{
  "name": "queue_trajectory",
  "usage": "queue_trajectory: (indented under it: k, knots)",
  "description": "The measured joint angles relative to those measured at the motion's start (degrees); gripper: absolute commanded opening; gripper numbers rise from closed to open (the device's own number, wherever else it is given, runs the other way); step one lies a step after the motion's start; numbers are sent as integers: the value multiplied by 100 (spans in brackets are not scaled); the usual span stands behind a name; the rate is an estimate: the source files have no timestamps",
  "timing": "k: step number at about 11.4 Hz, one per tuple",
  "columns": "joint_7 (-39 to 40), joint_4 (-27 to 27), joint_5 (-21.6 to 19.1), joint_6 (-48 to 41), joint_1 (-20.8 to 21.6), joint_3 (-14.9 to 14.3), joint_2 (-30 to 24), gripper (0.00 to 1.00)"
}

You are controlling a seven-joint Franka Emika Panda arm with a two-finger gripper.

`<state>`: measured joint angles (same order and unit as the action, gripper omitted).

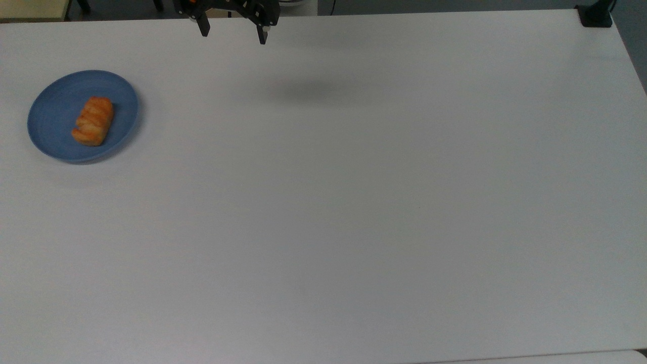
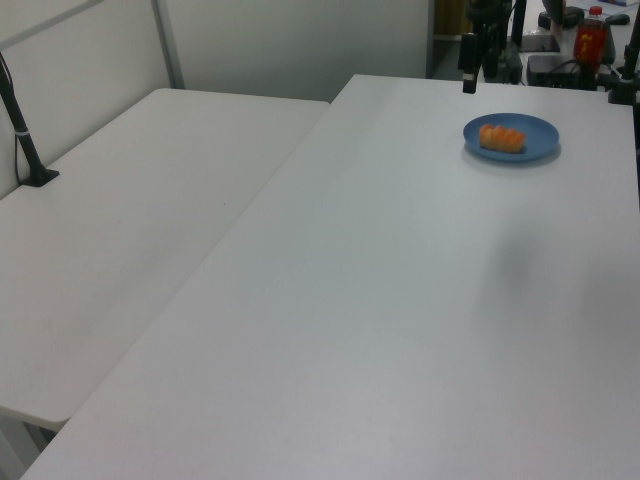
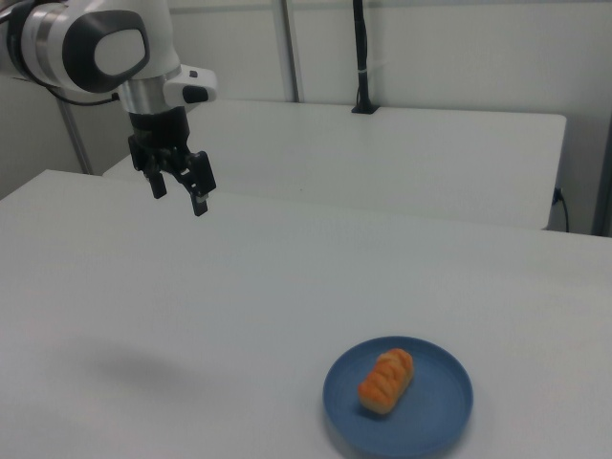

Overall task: Put the bread on the table
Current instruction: 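Move the open gripper over the orange bread roll on the blue plate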

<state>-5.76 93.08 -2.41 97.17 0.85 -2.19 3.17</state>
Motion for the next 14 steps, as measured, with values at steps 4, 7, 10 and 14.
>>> queue_trajectory:
  k: [4, 7, 10, 14]
  knots:
    - [938, 3, 52, 98, -1, -855, 15, 100]
    - [2001, 58, 51, 763, -16, -1924, 198, 100]
    - [2850, 253, 0, 1689, -65, -2753, 640, 100]
    - [3209, 439, -169, 2364, -233, -2984, 1251, 100]
